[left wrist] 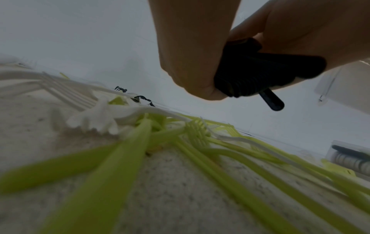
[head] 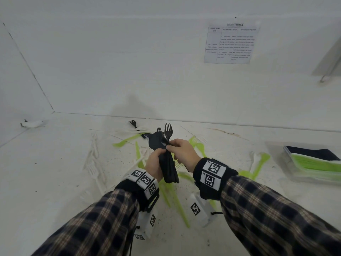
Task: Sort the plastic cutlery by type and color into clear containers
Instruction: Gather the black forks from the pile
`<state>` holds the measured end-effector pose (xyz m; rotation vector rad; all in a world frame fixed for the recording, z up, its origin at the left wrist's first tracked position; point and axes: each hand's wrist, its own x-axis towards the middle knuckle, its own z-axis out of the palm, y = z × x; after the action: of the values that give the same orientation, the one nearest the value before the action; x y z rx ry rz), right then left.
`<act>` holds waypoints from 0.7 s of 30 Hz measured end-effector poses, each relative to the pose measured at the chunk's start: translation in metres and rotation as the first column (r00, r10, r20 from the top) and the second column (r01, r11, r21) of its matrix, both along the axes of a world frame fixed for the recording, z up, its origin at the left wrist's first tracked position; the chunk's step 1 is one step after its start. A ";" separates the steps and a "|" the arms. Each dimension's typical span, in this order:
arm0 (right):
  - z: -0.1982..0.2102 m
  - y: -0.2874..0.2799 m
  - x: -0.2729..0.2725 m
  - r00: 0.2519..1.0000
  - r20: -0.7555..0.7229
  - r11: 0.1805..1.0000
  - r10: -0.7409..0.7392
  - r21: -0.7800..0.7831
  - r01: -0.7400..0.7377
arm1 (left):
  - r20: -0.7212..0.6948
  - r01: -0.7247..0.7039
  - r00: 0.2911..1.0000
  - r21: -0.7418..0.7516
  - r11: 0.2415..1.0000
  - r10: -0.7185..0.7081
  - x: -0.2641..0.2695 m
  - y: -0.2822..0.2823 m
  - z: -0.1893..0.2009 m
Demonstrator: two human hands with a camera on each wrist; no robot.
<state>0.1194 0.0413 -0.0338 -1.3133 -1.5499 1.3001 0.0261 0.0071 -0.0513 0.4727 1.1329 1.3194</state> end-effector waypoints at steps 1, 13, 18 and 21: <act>0.002 0.000 0.002 1.000 0.011 1.000 -0.004 0.005 0.004 | 0.002 0.005 1.000 -0.002 1.000 -0.005 0.003 -0.002 0.000; 0.004 -0.008 0.028 0.997 0.010 0.996 -0.081 0.029 0.081 | -0.037 0.016 0.999 -0.065 0.998 -0.019 0.024 -0.013 -0.002; -0.004 -0.013 0.033 0.995 0.002 0.992 -0.103 0.079 0.102 | -0.050 -0.077 0.996 -0.058 0.995 0.074 0.024 -0.011 -0.006; -0.005 -0.016 0.036 0.999 0.023 0.996 -0.035 0.081 0.033 | -0.044 -0.091 0.995 -0.032 0.995 0.090 0.025 -0.012 -0.007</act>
<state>0.1549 0.0254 -0.0383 -1.3036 -1.5735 1.1923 0.0513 -0.0047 -0.0585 0.4303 1.2220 1.3716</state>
